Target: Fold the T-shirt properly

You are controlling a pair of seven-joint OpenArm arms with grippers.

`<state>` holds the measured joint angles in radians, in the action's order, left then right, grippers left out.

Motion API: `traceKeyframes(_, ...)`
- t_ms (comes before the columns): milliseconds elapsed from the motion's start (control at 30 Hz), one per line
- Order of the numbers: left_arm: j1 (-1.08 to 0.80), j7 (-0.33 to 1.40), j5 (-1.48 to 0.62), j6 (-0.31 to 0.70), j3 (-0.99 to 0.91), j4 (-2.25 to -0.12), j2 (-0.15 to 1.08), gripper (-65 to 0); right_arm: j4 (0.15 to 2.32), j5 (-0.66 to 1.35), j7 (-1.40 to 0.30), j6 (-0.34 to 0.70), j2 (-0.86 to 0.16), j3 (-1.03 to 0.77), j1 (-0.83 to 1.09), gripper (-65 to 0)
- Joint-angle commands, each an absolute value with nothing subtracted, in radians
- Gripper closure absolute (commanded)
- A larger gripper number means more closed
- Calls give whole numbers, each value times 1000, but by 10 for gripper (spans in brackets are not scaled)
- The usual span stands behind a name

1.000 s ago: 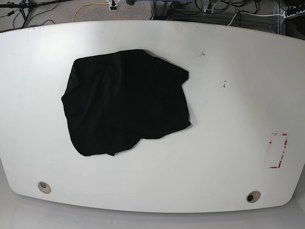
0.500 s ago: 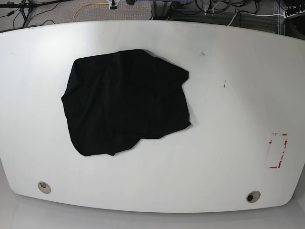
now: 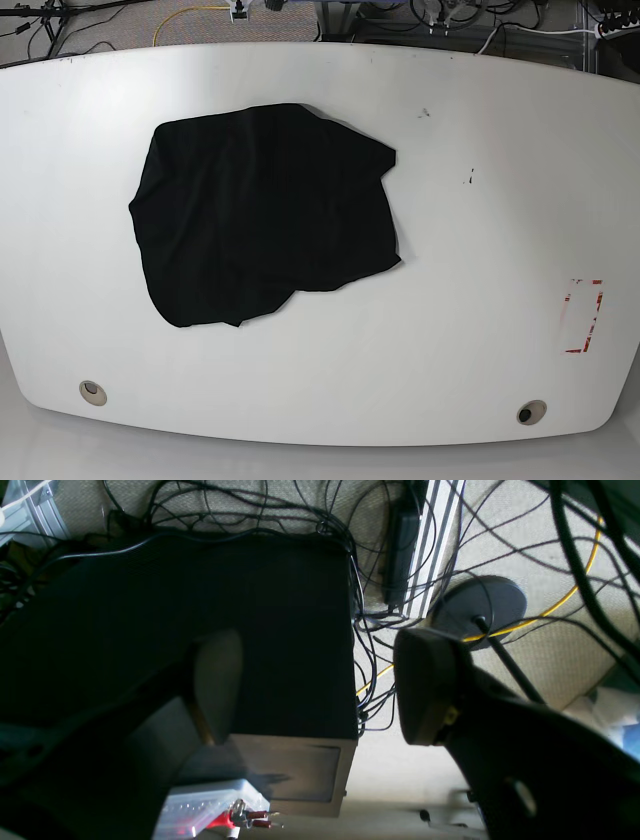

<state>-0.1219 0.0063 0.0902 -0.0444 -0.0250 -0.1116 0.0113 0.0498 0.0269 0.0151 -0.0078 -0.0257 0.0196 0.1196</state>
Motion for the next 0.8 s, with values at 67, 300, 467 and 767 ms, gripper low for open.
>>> traceKeyframes(67,-127,5,90,-46,-21,-118,14,-441,50,26,15,-7,-28,19,125,-59)
traceKeyframes(300,-127,1,88,-46,-25,-121,16,-441,53,25,16,-7,-29,20,127,-60)
traceKeyframes(467,-131,-4,89,-46,-23,-121,15,-442,54,23,18,-8,-25,18,132,-58)
traceKeyframes(767,-141,-6,87,-45,-26,-125,18,-444,41,23,15,-5,-26,19,127,-59)
